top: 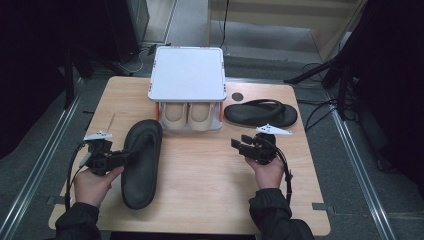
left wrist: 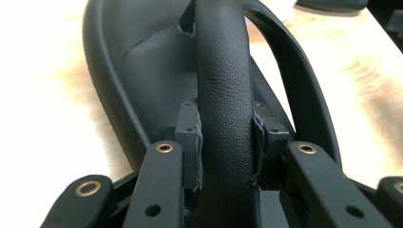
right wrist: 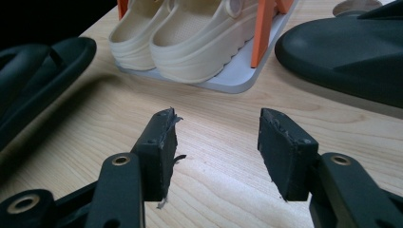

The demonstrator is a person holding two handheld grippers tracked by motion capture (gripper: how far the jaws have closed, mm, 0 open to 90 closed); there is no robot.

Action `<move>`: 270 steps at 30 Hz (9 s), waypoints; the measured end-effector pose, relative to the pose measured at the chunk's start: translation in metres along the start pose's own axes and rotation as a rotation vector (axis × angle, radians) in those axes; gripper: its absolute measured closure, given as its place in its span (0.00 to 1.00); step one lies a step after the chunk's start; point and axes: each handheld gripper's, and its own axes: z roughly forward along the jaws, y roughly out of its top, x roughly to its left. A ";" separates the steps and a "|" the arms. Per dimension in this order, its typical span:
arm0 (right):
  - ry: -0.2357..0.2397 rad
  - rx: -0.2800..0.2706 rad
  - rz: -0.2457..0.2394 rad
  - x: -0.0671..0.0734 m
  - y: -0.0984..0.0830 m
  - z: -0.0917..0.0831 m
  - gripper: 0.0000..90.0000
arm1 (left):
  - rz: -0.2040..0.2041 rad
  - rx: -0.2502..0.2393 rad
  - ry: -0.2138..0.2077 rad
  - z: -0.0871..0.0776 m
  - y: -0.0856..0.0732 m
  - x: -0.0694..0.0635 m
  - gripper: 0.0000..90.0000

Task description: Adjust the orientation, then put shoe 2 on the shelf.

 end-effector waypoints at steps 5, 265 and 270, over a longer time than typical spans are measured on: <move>0.001 0.004 -0.001 -0.001 0.001 0.001 0.54 | 0.027 0.016 -0.032 0.014 -0.009 -0.022 0.77; -0.326 0.076 0.152 -0.133 0.057 0.047 0.64 | 0.056 0.052 0.108 0.006 -0.029 0.025 0.40; -0.344 0.059 0.153 -0.134 0.059 0.053 0.66 | 0.037 0.047 0.117 0.000 -0.033 0.028 0.40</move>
